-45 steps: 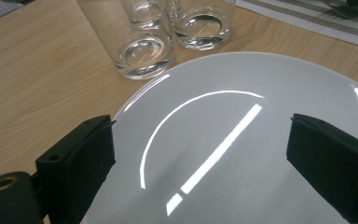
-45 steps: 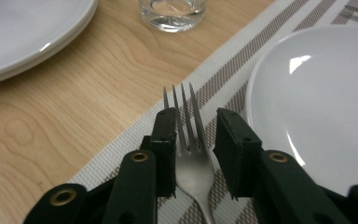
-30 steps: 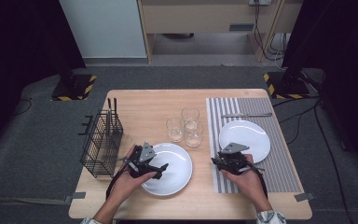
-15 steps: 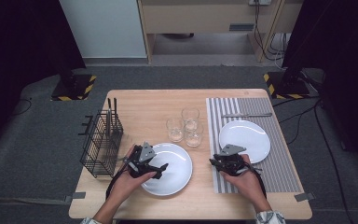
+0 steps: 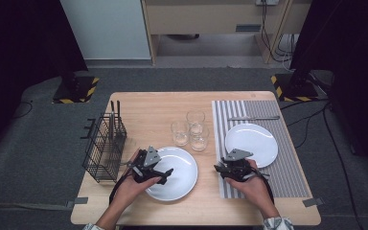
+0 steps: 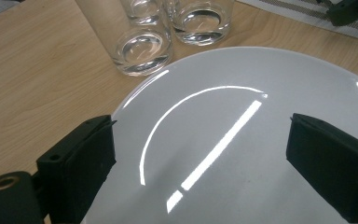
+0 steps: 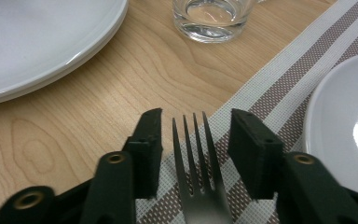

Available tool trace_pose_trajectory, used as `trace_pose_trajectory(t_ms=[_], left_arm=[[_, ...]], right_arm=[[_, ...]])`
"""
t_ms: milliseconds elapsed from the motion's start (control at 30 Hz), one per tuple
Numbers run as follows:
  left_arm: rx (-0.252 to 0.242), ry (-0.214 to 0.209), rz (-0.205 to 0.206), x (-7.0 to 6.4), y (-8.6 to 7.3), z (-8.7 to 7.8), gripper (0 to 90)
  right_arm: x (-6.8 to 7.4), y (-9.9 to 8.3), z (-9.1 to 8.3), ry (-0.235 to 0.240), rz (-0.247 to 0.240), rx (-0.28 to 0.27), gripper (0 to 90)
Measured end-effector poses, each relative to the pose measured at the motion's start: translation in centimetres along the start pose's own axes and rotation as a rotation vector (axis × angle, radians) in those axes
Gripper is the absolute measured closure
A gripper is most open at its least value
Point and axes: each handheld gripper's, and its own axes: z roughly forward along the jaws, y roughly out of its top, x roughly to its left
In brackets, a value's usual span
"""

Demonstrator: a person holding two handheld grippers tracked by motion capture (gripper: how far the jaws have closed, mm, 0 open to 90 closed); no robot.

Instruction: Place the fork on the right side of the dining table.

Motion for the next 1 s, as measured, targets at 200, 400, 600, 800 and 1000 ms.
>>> trace_pose_trajectory(t_ms=[200,400,600,800,1000], left_arm=[[-0.003,0.006,-0.003,0.1,0.0,-0.1,7.5],[-0.001,0.005,0.001,0.0,0.0,0.0,7.5],[-0.008,0.008,-0.005,0.2,0.0,-0.2,7.5],[-0.007,0.008,-0.004,0.1,0.0,-0.2,7.5],[-0.006,0.006,-0.004,0.1,0.0,-0.2,7.5]], right_arm=[[-0.2,0.0,0.1,0.015,-0.004,-0.001,70.2],[-1.1,0.8,0.5,0.001,-0.019,0.007,70.9],[-1.3,1.8,1.7,-0.008,-0.039,0.016,70.9],[-0.9,1.8,1.8,0.021,-0.048,0.006,66.2],[-0.7,2.0,1.5,0.018,-0.031,-0.035,54.7]])
